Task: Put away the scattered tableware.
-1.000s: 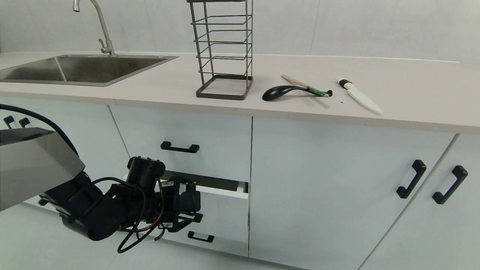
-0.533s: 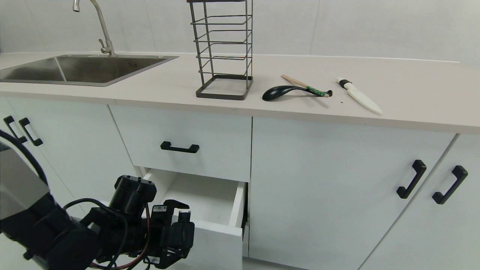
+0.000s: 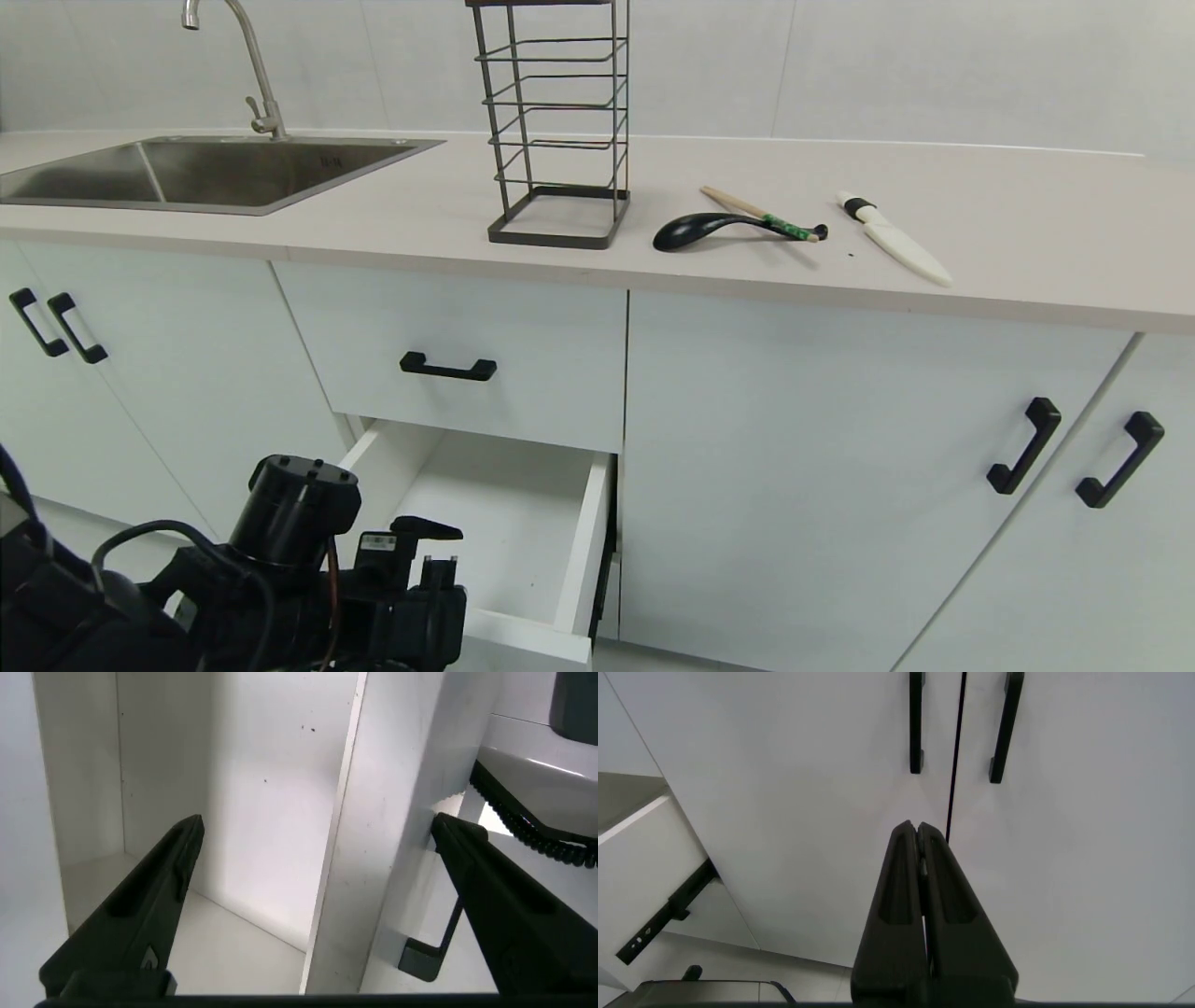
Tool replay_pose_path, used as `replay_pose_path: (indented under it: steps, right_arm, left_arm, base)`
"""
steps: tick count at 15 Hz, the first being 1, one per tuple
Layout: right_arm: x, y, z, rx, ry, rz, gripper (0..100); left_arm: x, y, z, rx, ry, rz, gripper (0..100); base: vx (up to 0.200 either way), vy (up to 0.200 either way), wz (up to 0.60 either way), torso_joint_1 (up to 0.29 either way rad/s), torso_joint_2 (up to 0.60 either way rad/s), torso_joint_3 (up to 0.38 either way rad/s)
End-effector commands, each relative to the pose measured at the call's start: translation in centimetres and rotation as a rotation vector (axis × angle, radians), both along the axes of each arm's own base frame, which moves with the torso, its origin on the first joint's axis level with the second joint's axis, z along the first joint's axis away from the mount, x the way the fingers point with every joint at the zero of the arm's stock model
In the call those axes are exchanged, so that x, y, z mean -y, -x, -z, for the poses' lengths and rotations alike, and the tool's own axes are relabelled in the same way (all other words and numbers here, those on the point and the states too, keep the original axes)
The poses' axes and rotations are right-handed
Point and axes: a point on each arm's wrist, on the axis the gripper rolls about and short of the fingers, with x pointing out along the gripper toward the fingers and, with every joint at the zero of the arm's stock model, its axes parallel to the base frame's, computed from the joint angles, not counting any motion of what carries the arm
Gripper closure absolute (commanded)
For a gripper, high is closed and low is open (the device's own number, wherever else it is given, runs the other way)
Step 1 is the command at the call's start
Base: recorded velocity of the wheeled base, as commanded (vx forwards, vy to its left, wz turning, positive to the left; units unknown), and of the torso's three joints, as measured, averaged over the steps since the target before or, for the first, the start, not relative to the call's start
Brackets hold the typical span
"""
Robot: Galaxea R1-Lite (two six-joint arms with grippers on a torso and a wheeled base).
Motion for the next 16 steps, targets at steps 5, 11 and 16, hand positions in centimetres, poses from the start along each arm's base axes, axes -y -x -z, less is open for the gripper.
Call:
replay_pose_path:
  steps: [5, 11, 16]
  right_arm:
    - [0.0, 0.0, 0.0, -0.001, 0.0, -0.001, 100]
    - [0.0, 0.0, 0.0, -0.001, 0.0, -0.001, 100]
    - [0.0, 0.0, 0.0, -0.001, 0.0, -0.001, 100]
  left_arm:
    - [-0.5, 2.0, -1.5, 0.047, 0.032, 0.019, 0]
    - [0.4, 3.9, -7.0, 0.048, 0.309, 0.029, 0]
    - [-2.8, 2.8, -10.4, -0.117, 0.636, -0.241, 0]
  base:
    - [0.0, 0.0, 0.0, 0.0, 0.0, 0.0]
    - [0.0, 0.0, 0.0, 0.0, 0.0, 0.0]
    - [0.0, 0.0, 0.0, 0.0, 0.0, 0.0]
